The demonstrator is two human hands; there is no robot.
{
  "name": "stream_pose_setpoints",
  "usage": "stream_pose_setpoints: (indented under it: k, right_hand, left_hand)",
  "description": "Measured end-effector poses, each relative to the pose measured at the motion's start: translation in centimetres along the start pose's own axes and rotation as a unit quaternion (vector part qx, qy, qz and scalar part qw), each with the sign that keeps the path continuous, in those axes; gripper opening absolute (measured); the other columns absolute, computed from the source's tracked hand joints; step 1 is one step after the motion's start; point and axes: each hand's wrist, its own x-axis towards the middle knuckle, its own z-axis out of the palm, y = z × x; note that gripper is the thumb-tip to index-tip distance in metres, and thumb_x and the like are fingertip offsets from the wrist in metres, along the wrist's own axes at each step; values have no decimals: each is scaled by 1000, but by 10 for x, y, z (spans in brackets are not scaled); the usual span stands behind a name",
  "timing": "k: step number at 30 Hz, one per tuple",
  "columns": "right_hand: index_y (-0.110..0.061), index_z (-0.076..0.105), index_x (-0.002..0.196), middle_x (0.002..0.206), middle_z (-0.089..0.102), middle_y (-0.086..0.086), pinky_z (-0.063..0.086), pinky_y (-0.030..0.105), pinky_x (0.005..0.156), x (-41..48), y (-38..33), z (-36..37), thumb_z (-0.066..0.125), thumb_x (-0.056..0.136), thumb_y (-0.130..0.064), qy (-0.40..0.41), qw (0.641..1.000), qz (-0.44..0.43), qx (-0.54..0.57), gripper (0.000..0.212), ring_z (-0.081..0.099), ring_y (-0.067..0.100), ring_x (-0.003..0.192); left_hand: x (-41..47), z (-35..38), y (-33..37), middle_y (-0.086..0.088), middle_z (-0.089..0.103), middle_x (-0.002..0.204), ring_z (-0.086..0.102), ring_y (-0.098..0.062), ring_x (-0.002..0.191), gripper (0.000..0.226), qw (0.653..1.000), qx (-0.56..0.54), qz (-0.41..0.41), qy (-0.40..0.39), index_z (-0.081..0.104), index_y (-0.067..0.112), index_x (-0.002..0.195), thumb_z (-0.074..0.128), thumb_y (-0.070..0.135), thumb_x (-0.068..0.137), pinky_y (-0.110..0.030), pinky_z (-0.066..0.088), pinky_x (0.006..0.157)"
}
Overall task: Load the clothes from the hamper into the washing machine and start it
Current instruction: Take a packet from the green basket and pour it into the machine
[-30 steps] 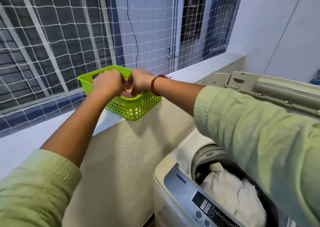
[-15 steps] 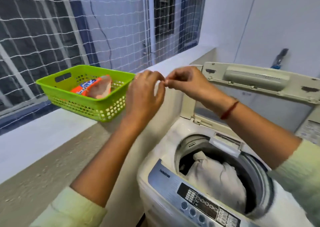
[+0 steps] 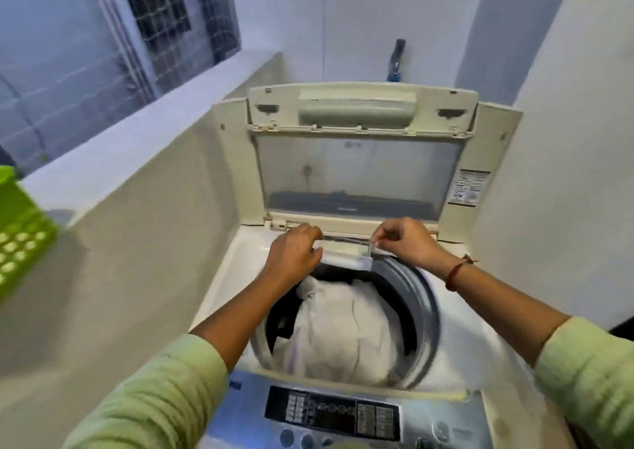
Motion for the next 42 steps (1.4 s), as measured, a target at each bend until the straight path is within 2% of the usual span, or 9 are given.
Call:
stream_pose_setpoints:
  k: [3,9,12,15,20,23,26,34,42]
  right_hand:
    - [-5,72,84,80,68,3,42,8,65,4,30,6,68,79,-3,34,999,42,5,6,58,-5,63]
    - [-12,68,104,103,67,8,45,26,79,21,60,43,74,75,-23,-23,993,48,-102,32,62,23,94]
    - [-14,64,112,107,64,9,47,32,85,28,69,64,70,79,-24,-19,991,50,-123,35,60,26,98]
    - [-14,64,109,103,66,9,50,37,81,31,75,76,63,84,-20,9,990,45,-134,26,61,28,94]
    - [-11,65,104,97,69,12,51,37,74,37,80,82,57,87,-14,42,989,37,-138,19,63,31,88]
    - [-11,62,102,92,70,12,51,36,69,44,79,78,56,86,-10,80,988,46,-122,17,64,33,82]
    - [-8,58,94,84,69,16,42,33,62,50,78,74,56,85,-10,86,985,46,-146,9,62,37,76]
    - [-9,60,98,92,69,13,46,35,65,63,79,68,59,87,-18,78,977,28,-196,14,63,36,83]
    - [-5,57,101,99,65,15,45,36,66,63,82,71,57,89,-15,68,975,10,-212,15,61,36,86]
  left_hand:
    - [24,29,-6,-6,57,121,55,-26,113,35,998,3,-2,-59,56,17,120,59,26,87,-35,46,88]
    - [49,71,-30,-11,56,120,52,-31,113,32,990,-3,-5,-138,56,10,117,56,12,85,-37,46,91]
    - [56,84,-36,-11,60,110,54,-30,108,22,994,-25,3,-111,60,8,107,57,13,86,-38,45,83]
    - [59,87,-38,-13,62,99,57,-32,98,10,996,-42,9,-78,61,6,92,59,11,84,-38,44,72]
    - [64,95,-45,-14,62,88,59,-34,88,5,995,-58,15,-77,61,4,81,61,9,81,-42,48,69]
    - [70,100,-44,-16,63,89,58,-35,89,7,995,-72,9,-72,63,3,83,58,8,83,-41,48,70]
    - [76,101,-45,-12,62,96,58,-30,90,9,996,-75,6,-49,64,6,89,58,12,86,-37,46,69]
    - [82,101,-46,-13,63,95,58,-32,93,10,998,-54,26,-17,66,4,86,62,13,84,-39,49,67]
    - [85,102,-48,-12,61,94,57,-31,91,9,996,-84,20,-16,59,5,87,63,14,84,-40,47,70]
